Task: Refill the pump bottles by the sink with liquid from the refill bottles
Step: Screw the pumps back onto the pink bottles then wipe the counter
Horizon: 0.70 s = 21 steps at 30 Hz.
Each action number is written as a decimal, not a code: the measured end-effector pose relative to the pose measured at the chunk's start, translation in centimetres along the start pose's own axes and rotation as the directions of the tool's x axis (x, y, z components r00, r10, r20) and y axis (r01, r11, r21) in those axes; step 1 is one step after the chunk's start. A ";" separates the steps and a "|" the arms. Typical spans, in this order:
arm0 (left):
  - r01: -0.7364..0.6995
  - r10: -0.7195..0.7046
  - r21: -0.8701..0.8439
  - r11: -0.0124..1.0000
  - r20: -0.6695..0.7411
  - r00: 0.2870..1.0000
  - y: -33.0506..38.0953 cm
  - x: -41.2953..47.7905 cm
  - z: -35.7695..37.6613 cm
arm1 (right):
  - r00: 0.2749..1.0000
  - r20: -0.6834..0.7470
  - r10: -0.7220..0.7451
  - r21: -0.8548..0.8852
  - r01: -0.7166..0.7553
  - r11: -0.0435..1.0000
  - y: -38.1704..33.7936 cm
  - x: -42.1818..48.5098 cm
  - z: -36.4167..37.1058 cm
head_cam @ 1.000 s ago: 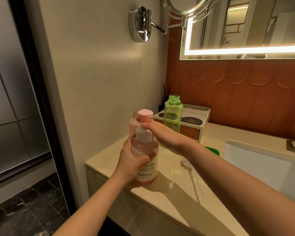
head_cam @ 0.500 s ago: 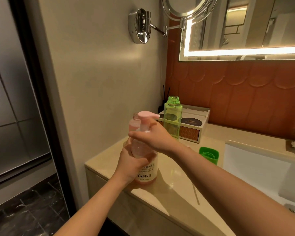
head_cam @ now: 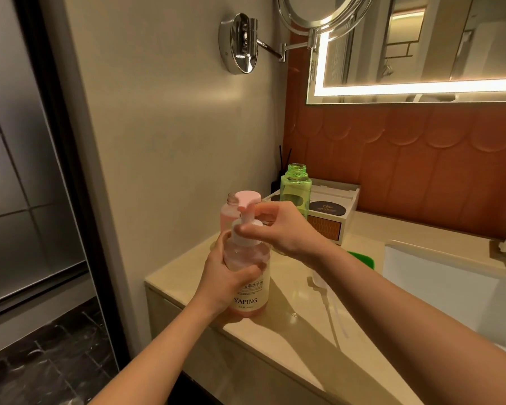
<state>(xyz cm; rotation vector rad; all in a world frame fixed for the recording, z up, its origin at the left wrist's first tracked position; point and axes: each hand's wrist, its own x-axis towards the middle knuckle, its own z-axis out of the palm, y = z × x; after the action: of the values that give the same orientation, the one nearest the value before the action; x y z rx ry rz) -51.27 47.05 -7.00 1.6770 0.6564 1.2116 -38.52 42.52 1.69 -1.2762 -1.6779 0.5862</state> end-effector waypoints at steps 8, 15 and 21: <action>-0.019 0.018 -0.038 0.999 -0.022 1.000 -0.1 0.2 0.1 | 0.996 -0.025 -0.089 -0.044 0.088 0.995 -0.7 0.5 2.4; -0.023 0.023 0.002 1.000 0.025 0.999 -0.1 0.0 0.0 | 0.974 0.218 0.054 0.074 -0.071 0.995 0.3 -1.0 -0.1; -0.020 0.021 -0.045 0.999 0.021 1.000 0.2 -0.3 0.1 | 0.998 -0.060 -0.006 -0.136 -0.002 0.991 0.1 0.0 -0.1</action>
<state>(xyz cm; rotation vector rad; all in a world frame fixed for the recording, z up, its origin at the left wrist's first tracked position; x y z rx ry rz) -51.34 46.68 -6.90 1.6610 0.5957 1.2126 -38.44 42.55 1.68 -1.3752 -1.6928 0.4339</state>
